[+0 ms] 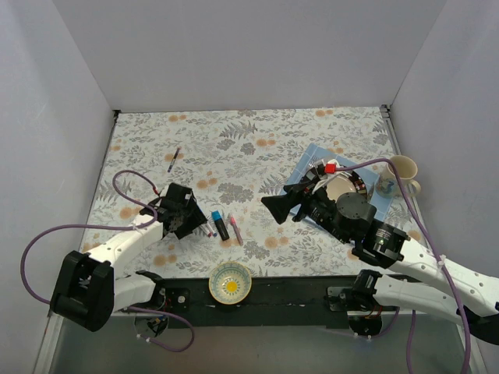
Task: Insert the pens into the pen caps
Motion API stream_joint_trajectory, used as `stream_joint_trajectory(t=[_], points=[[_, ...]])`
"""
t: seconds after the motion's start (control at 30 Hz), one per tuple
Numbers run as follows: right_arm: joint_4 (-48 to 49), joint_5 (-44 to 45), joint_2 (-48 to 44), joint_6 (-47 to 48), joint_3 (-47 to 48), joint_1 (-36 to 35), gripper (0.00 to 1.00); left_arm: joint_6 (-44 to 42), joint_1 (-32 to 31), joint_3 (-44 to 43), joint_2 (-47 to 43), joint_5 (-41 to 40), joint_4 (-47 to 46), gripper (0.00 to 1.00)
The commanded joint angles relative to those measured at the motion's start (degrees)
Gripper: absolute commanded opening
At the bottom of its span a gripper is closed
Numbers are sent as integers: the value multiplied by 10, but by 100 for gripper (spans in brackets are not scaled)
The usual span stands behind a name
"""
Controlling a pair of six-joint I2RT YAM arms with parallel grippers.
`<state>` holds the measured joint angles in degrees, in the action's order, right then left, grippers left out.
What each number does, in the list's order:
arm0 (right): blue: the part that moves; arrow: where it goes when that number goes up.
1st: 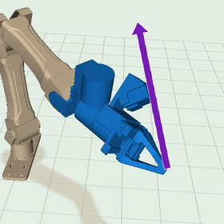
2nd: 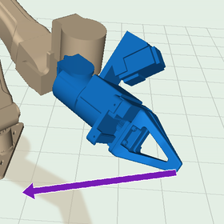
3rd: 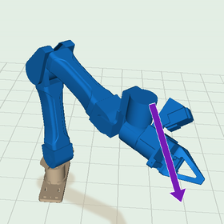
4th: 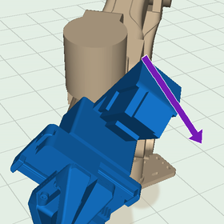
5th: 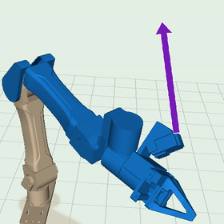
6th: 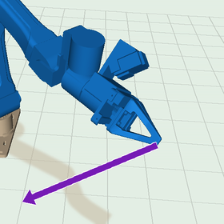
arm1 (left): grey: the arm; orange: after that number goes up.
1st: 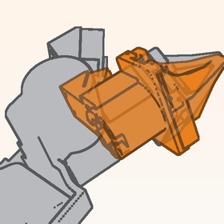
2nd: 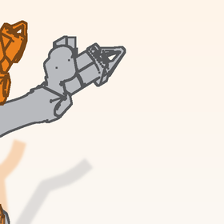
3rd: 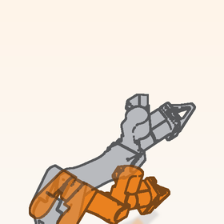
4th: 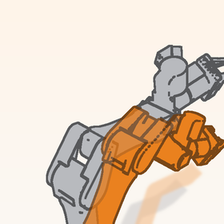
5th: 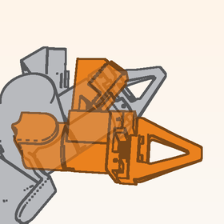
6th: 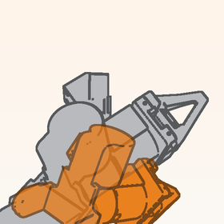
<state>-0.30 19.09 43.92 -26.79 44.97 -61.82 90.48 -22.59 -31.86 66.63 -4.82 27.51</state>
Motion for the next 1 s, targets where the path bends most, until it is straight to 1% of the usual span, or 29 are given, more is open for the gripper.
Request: stream_joint_trajectory(t=[0.0,0.03,0.07,0.1,0.17,0.2,0.23,0.3,0.33,0.37,0.4,0.43,0.5,0.57,0.63,0.67,0.8,0.87,0.9,0.97], points=[[29,-16,2,1,-8,2,93,-70,1,-121,-17,-82,40,63],[31,-21,4,1,-10,2,93,-97,3,-145,-12,-84,25,68],[31,-23,3,1,-14,3,93,-170,4,-180,-4,-77,12,70],[33,-26,4,1,-16,3,93,-197,7,-202,23,-83,3,72],[41,-35,3,2,-23,2,93,-247,33,-241,65,-112,-1,72],[43,-37,3,4,-28,2,92,-259,48,-294,122,-105,4,72],[45,-37,3,2,-30,2,91,-270,80,-318,149,-96,16,71],[43,-36,3,-2,-34,3,91,-306,104,-389,200,-64,21,70],[43,-37,1,-1,-35,4,91,-319,126,-408,243,-45,17,69],[44,-38,-1,1,-36,4,91,-332,136,-423,262,-29,13,68],[45,-38,-2,2,-38,5,91,-366,143,-437,278,11,10,68],[47,-38,-8,8,-41,4,91,-381,157,-471,320,30,11,68],[53,-36,-21,12,-49,5,91,-412,170,-514,364,45,25,66],[57,-29,-29,17,-55,5,91,-422,189,-567,421,47,45,64],[58,-18,-38,22,-61,5,91,-427,204,-587,446,73,38,59],[57,-16,-39,29,-62,6,91,-431,208,-601,469,75,34,59],[42,-7,-45,43,-55,6,91,-449,221,-640,520,72,36,48],[36,0,-47,47,-55,7,91,-449,225,-654,536,84,47,46],[36,4,-51,49,-57,7,91,-451,245,-660,545,87,45,45],[35,9,-53,53,-59,7,91,-456,247,-662,550,88,40,45]])
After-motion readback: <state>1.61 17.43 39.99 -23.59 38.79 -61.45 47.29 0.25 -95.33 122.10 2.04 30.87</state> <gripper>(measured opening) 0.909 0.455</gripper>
